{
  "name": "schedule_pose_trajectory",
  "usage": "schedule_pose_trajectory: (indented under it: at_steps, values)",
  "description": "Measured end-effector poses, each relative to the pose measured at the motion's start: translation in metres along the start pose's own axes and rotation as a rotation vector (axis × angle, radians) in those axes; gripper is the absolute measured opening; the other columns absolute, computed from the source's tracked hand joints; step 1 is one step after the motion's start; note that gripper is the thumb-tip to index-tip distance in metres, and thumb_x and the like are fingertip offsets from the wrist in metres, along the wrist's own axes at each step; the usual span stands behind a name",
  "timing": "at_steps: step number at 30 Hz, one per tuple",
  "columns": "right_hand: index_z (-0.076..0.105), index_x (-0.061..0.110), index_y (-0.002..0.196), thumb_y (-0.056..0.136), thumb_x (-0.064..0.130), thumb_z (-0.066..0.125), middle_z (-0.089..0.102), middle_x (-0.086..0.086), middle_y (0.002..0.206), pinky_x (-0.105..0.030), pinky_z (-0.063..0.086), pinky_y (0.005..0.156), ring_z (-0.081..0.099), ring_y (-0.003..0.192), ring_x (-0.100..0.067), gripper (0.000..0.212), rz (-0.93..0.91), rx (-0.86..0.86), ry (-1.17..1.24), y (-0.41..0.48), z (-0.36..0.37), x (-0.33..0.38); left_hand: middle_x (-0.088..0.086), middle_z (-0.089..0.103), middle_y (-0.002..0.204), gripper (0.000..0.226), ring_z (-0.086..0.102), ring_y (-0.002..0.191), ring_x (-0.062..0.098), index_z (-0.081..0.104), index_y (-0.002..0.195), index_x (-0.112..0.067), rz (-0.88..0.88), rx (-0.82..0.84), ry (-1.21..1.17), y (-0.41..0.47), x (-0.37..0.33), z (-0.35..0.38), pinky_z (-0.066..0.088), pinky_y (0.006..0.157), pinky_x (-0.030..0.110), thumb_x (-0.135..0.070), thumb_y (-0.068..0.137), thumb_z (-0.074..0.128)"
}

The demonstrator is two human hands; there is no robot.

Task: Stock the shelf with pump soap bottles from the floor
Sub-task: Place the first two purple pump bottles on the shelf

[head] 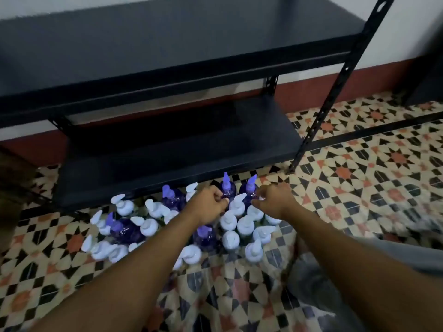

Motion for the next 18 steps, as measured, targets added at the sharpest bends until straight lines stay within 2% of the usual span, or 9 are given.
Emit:
schedule_pose_trajectory:
  at_steps: [2,4,8,11,13,15,18]
  values:
    - [0.062,0.016,0.128,0.096,0.052,0.054,0.068,-0.010,0.121,-0.035,0.040,0.101,0.057,0.116,-0.032,0.049,0.024,0.051,-0.060,0.021,0.012,-0.012,-0.001,0.069,0.113,0.038,0.066,0.103,0.017,0.062,0.121,-0.013,-0.031,0.003,-0.006,0.027,0.010,0.007,0.051,0.097,0.033,-0.036,0.092,0.070]
    - [0.058,0.019,0.134,0.092,0.061,0.054,0.063,-0.010,0.127,-0.039,0.038,0.104,0.052,0.120,-0.032,0.059,0.034,0.059,-0.096,0.038,0.024,-0.026,0.000,0.068,0.118,0.048,0.066,0.105,0.020,0.058,0.128,-0.011,-0.035,0.007,0.034,0.049,0.019,0.014,0.052,0.098,0.037,-0.036,0.089,0.072]
    - [0.050,0.028,0.140,0.086,0.065,0.057,0.054,-0.005,0.136,-0.046,0.030,0.105,0.040,0.128,-0.032,0.066,-0.017,0.039,-0.199,0.073,0.038,-0.034,-0.005,0.059,0.116,0.057,0.062,0.112,0.021,0.055,0.133,-0.012,0.033,0.060,0.125,0.081,0.028,0.032,0.050,0.097,0.034,-0.031,0.085,0.079]
    - [0.051,0.030,0.137,0.082,0.067,0.062,0.053,0.000,0.132,-0.047,0.029,0.102,0.037,0.127,-0.030,0.067,-0.036,0.069,-0.238,0.091,0.040,-0.034,0.002,0.050,0.134,0.075,0.058,0.119,0.023,0.049,0.141,-0.019,0.066,0.073,0.142,0.100,0.038,0.040,0.049,0.101,0.041,-0.033,0.076,0.085]
    - [0.053,0.030,0.134,0.079,0.067,0.065,0.053,0.002,0.129,-0.048,0.029,0.100,0.037,0.127,-0.029,0.067,-0.037,0.100,-0.234,0.101,0.043,-0.036,0.003,0.047,0.135,0.085,0.057,0.119,0.023,0.046,0.145,-0.023,0.060,0.045,0.166,0.109,0.043,0.040,0.049,0.101,0.043,-0.036,0.072,0.088]
    - [0.055,0.030,0.131,0.077,0.067,0.068,0.054,0.002,0.127,-0.049,0.028,0.099,0.037,0.127,-0.030,0.066,-0.024,0.123,-0.219,0.109,0.046,-0.038,0.003,0.049,0.133,0.089,0.056,0.118,0.022,0.047,0.144,-0.024,0.059,0.048,0.181,0.116,0.046,0.040,0.049,0.101,0.043,-0.038,0.068,0.091]
    - [0.056,0.027,0.123,0.074,0.066,0.071,0.056,0.002,0.118,-0.049,0.029,0.098,0.037,0.125,-0.030,0.064,-0.007,0.160,-0.202,0.117,0.052,-0.041,-0.001,0.059,0.123,0.082,0.057,0.112,0.020,0.056,0.129,-0.025,0.113,0.075,0.189,0.124,0.046,0.046,0.050,0.097,0.045,-0.049,0.058,0.090]
Point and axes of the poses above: each hand's wrist, its own y-axis towards the middle knuckle, its own z-axis out of the palm, x = y × z, the point moved 5 cm from there along y, towards the middle knuckle
